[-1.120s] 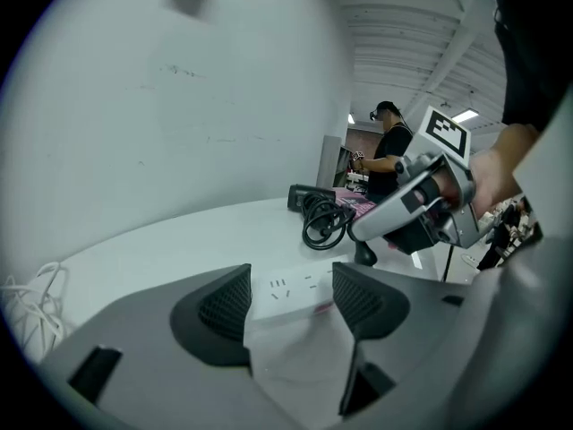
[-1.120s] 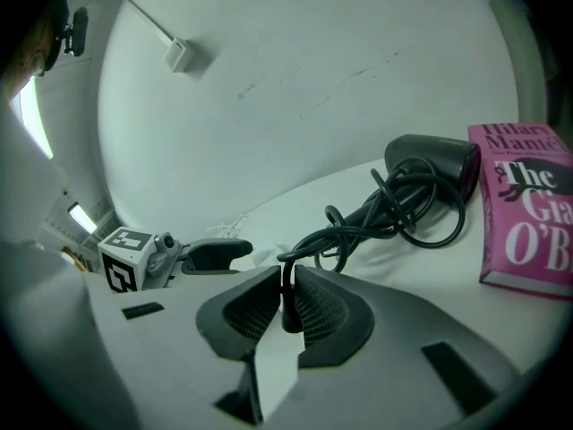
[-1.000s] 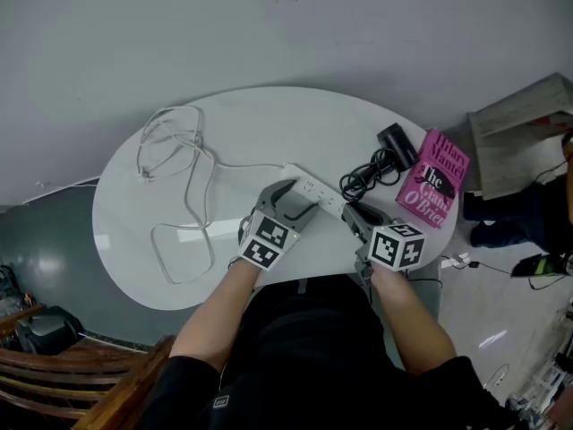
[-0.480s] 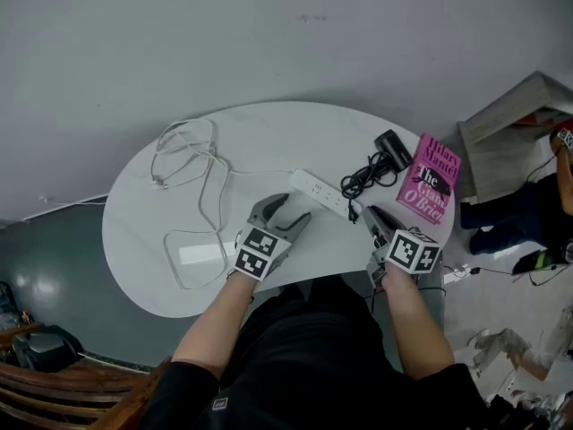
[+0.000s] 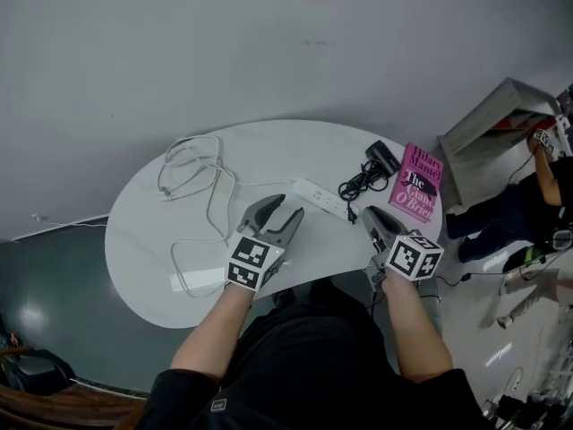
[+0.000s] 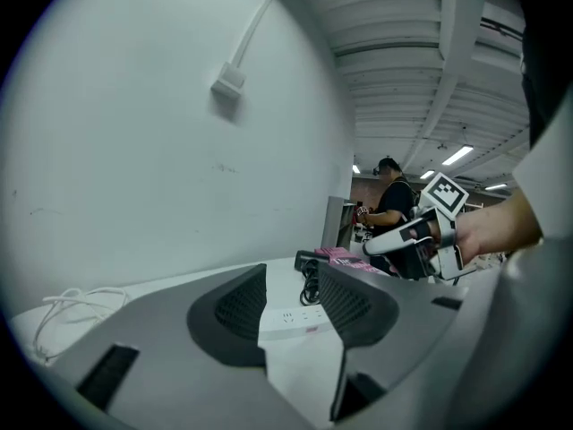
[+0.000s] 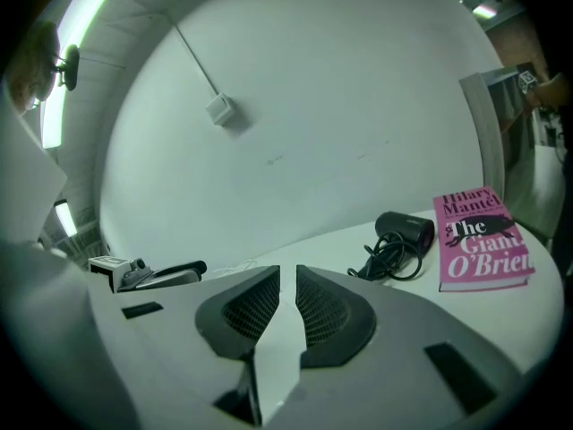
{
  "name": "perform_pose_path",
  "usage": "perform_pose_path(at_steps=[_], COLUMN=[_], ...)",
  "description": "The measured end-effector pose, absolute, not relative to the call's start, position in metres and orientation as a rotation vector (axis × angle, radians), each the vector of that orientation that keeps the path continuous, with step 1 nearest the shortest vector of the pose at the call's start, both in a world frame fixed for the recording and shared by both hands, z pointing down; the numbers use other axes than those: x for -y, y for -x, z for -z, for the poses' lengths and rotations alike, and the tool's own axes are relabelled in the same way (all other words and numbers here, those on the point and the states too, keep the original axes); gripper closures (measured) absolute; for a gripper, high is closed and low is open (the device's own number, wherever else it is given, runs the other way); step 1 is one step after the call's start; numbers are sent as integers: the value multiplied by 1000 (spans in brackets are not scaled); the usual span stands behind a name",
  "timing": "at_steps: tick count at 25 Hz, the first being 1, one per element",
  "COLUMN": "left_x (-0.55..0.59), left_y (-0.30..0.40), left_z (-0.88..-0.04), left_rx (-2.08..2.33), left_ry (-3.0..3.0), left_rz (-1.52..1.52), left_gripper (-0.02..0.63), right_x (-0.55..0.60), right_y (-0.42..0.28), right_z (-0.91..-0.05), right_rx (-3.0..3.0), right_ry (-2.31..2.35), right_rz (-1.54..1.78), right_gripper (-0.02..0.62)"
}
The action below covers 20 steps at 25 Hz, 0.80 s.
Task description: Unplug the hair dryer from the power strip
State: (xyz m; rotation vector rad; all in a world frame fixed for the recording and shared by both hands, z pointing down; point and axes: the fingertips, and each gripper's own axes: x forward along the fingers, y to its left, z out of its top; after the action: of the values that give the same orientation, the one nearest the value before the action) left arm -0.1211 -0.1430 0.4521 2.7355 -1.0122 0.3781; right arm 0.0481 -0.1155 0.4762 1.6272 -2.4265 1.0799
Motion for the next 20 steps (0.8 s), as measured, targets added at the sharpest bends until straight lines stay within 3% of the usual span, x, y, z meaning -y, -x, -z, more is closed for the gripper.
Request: perform_pose_path(at_steps=[20], left_x=[157], left_y=[120], left_z=[-351], left_rx=[1182], left_ry=[-2777], left_rz=[-342], left_gripper=[497], right_x=[115], right_y=[-44], right_z=[-344], right_rx=[2623], right_ry=[-1357], right_rz=[-505], right_gripper=[537])
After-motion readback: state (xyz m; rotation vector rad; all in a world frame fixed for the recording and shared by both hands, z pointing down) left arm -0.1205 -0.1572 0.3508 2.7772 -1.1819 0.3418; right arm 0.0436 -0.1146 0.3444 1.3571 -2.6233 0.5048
